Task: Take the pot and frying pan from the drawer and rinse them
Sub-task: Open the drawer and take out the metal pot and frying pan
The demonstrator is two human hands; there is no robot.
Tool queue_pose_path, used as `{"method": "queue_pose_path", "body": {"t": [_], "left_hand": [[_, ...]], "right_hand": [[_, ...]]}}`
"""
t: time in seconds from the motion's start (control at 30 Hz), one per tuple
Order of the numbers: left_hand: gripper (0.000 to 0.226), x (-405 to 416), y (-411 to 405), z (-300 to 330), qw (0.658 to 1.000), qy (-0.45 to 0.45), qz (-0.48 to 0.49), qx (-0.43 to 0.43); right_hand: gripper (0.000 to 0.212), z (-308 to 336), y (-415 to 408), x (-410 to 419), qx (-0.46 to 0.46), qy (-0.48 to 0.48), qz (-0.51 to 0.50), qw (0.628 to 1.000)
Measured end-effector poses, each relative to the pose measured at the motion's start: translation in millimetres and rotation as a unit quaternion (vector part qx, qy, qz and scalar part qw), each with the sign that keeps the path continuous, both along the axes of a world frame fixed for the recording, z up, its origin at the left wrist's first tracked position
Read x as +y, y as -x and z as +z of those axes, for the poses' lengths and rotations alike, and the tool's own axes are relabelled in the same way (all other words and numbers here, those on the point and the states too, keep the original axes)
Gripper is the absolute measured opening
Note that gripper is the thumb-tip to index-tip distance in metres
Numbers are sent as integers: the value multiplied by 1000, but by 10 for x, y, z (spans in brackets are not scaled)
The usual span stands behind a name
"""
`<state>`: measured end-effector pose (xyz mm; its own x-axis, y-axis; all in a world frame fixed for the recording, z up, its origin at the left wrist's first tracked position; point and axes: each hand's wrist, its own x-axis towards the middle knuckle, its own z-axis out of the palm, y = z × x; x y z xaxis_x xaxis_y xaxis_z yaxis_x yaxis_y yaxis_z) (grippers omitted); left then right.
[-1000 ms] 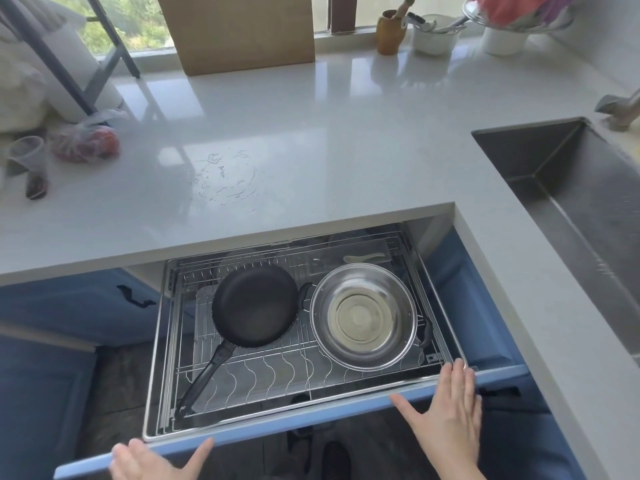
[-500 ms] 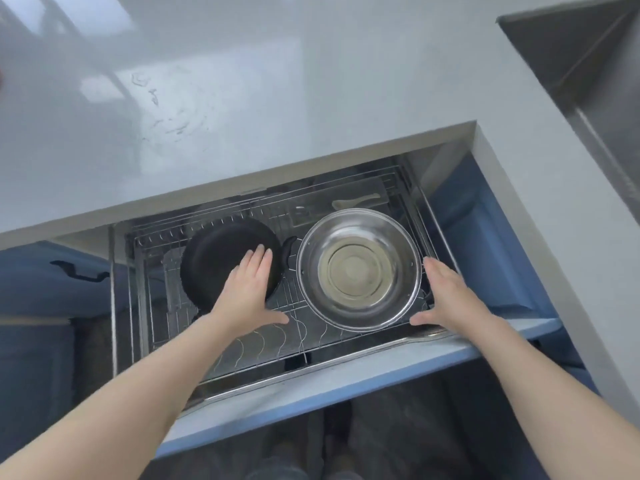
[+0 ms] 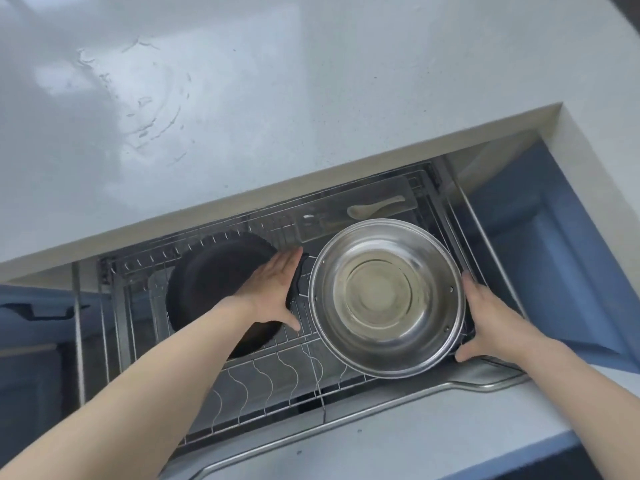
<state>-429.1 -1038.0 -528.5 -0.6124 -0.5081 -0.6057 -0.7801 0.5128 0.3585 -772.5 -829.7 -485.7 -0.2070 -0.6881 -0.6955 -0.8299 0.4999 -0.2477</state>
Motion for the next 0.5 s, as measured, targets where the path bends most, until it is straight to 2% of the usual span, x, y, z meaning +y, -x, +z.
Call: {"method": "queue_pose_path", "body": {"t": [0.13, 0.23, 0.4, 0.5], "left_hand": [[152, -24, 75, -124, 998, -24, 7, 50], [151, -38, 140, -153, 997, -2, -1, 75], [158, -130, 137, -152, 993, 56, -99, 39], [158, -171, 137, -128, 991, 55, -120, 25]], "right_hand": [[160, -59, -74, -54, -16, 12, -44, 999], [162, -130, -64, -89, -35, 9, -47, 998], [163, -170, 51, -21, -54, -12, -14, 998], [160, -177, 55, 43, -41, -23, 7, 999]]}}
